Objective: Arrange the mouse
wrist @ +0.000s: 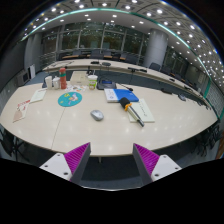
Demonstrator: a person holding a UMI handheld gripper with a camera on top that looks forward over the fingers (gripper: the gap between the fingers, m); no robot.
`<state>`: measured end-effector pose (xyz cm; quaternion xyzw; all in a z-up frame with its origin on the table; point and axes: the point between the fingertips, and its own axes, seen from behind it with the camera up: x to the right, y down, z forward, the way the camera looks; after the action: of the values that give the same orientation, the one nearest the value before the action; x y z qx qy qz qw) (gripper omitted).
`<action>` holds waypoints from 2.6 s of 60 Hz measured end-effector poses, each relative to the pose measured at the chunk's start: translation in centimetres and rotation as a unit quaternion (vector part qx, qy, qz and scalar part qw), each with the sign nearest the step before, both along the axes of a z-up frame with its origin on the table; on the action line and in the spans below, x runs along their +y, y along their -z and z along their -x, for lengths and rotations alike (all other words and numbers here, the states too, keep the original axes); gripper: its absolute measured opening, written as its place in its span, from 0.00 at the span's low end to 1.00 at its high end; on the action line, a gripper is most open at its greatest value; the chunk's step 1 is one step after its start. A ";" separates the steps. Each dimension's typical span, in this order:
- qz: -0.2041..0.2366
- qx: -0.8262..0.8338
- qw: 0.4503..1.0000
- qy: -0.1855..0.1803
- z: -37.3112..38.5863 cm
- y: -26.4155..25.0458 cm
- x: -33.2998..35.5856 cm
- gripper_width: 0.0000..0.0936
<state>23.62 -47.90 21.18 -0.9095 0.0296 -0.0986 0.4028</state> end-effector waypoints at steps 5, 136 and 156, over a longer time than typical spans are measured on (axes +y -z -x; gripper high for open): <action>0.007 0.006 1.000 -0.002 1.3 0.4 -0.5 0.92; -0.052 0.103 0.992 -0.054 26.4 18.2 54.9 0.41; -0.023 0.070 0.996 -0.056 26.1 19.3 52.2 0.89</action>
<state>-2.49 4.32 1.87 -0.9049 0.0087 -0.0108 0.4254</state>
